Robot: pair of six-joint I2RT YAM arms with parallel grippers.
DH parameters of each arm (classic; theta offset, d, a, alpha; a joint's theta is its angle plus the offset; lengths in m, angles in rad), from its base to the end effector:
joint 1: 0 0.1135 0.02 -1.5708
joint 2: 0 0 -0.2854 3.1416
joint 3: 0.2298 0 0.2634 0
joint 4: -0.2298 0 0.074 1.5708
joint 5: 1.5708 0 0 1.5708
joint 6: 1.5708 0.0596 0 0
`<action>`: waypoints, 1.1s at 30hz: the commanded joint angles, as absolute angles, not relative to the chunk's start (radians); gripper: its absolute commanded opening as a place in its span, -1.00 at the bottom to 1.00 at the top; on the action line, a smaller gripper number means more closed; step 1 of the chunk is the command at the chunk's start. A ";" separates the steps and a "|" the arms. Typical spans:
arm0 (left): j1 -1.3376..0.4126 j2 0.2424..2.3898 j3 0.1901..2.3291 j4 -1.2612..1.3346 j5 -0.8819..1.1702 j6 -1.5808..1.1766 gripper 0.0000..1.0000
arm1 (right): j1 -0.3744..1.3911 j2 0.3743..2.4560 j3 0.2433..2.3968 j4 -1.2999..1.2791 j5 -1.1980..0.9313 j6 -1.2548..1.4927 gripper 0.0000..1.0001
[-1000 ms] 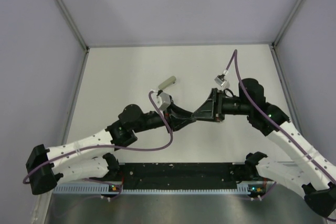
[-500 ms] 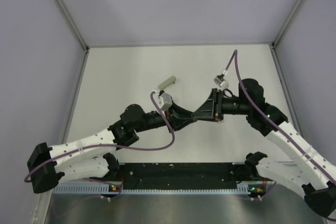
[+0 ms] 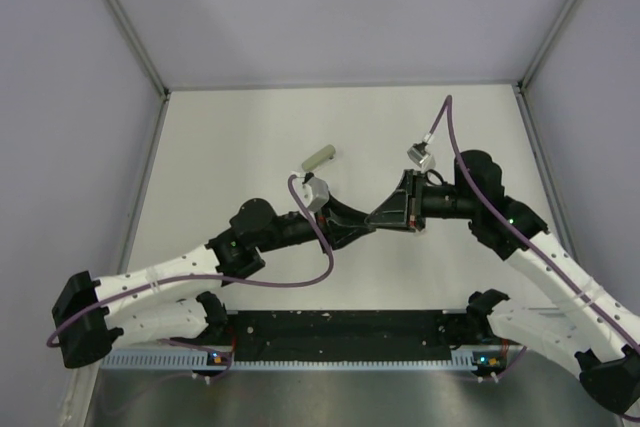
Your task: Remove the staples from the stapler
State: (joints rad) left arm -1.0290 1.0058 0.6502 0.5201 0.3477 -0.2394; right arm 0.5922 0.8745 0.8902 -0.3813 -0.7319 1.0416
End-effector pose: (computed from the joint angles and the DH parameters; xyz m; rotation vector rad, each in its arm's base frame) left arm 0.1150 -0.2305 0.3428 0.8722 1.2774 -1.2730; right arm 0.1462 0.1463 0.3542 -0.0757 2.2879 1.6908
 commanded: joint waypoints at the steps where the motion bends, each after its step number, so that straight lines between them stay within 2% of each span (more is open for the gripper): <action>1: -1.034 0.994 0.657 0.549 0.333 -0.219 -0.43 | 0.601 0.874 0.885 -0.330 -0.758 1.057 -0.63; 7: -1.034 0.985 0.649 0.523 0.324 -0.212 -0.11 | 0.601 0.873 0.885 -0.330 -0.753 1.060 -0.74; 18: -1.034 0.982 0.644 0.511 0.289 -0.198 -0.03 | 0.603 0.874 0.881 -0.333 -0.727 1.046 -0.81; 20: -1.034 0.976 0.653 0.476 0.246 -0.190 -0.03 | 0.603 0.884 0.873 -0.351 -0.701 1.010 -0.78; 23: -1.032 0.934 0.650 0.419 0.175 -0.189 -0.03 | 0.597 0.917 0.839 -0.393 -0.646 0.933 -0.64; 30: -1.034 0.741 0.571 0.266 0.009 -0.209 0.03 | 0.595 1.048 0.785 -0.387 -0.563 0.786 -0.47; 33: -1.034 0.669 0.572 0.116 -0.167 -0.247 0.05 | 0.609 1.095 0.821 -0.383 -0.548 0.732 -0.37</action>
State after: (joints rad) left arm -1.0348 0.7502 0.5758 0.2813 0.0528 -0.2134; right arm 0.5926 1.0607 0.7742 -0.4126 -0.5880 0.8478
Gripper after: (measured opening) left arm 0.526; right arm 0.291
